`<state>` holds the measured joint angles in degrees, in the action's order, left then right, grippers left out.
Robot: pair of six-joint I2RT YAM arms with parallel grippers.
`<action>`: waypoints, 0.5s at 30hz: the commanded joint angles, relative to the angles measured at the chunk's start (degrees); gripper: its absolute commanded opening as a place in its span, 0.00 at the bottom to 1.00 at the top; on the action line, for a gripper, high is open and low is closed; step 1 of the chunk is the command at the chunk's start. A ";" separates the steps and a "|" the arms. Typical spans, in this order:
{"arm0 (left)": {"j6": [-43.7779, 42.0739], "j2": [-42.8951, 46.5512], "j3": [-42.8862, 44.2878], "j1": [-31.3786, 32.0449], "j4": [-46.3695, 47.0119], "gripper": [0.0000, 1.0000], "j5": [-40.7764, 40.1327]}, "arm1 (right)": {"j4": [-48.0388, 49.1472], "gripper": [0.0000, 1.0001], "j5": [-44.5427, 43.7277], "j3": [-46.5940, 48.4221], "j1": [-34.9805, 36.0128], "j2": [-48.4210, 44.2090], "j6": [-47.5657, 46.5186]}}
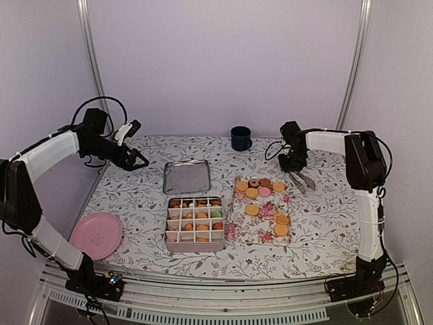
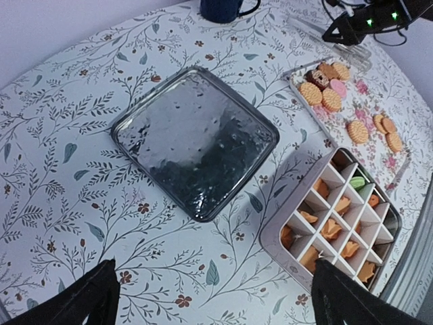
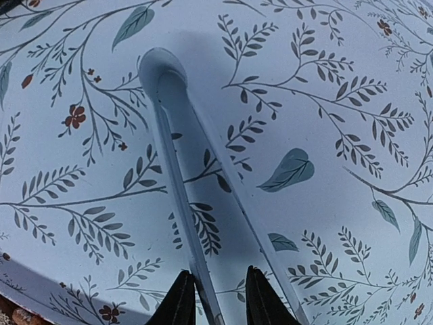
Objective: Pack the cookies
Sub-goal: Pick up the clamp from the center of the board.
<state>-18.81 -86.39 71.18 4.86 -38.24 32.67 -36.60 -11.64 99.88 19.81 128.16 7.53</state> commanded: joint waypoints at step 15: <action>0.42 -0.22 0.25 2.55 0.78 0.99 2.74 | -0.65 0.00 -0.09 -0.45 -0.05 -5.96 -2.65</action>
<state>-18.83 -86.39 70.76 6.02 -38.20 33.23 -37.06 -11.60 99.74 19.79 129.80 5.15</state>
